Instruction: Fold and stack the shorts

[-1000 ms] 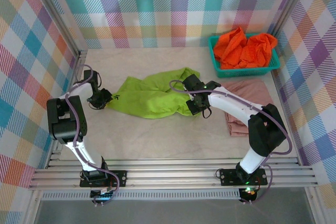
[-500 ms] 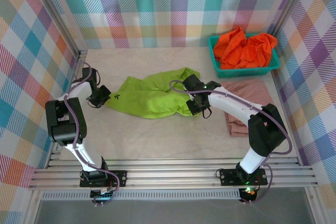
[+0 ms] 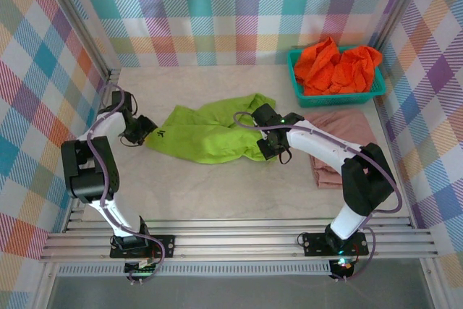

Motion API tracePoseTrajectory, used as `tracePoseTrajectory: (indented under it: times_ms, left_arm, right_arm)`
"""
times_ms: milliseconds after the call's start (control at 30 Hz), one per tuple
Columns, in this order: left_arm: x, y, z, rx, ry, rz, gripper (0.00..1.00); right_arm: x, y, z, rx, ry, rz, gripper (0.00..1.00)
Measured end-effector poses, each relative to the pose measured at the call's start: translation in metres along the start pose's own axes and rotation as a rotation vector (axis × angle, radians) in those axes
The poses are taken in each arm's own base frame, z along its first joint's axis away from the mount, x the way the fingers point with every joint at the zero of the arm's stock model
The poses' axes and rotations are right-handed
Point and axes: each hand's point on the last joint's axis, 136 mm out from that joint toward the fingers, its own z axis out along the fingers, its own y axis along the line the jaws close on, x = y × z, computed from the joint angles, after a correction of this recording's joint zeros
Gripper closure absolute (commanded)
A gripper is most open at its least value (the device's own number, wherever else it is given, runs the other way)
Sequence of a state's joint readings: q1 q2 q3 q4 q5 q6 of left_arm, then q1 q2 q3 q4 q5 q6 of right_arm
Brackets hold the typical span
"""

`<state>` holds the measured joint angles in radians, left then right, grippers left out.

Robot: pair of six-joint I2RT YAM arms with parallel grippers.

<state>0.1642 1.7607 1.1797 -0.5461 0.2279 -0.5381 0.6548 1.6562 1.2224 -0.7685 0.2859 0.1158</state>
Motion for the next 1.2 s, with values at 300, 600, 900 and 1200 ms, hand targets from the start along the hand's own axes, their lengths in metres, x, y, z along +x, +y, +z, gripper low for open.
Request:
tracePoseTrajectory:
  times_ms: [300,600,900,1200]
  left_arm:
    - [0.008,0.014,0.024,-0.050,0.058,-0.015,0.59]
    - [0.011,0.017,0.032,-0.066,0.075,-0.005,0.83]
    - [0.010,0.016,0.035,-0.063,0.080,0.012,1.00]
    - [0.003,0.011,0.001,-0.078,0.023,0.023,1.00]
  right_arm:
    - [0.003,0.000,0.003,0.001,0.004,-0.001,0.99]
    - [0.003,0.000,0.003,0.001,0.004,-0.001,0.99]
    - [0.003,0.000,0.003,0.001,0.004,-0.001,0.99]
    - [0.002,-0.003,0.002,0.009,-0.001,-0.001,0.99]
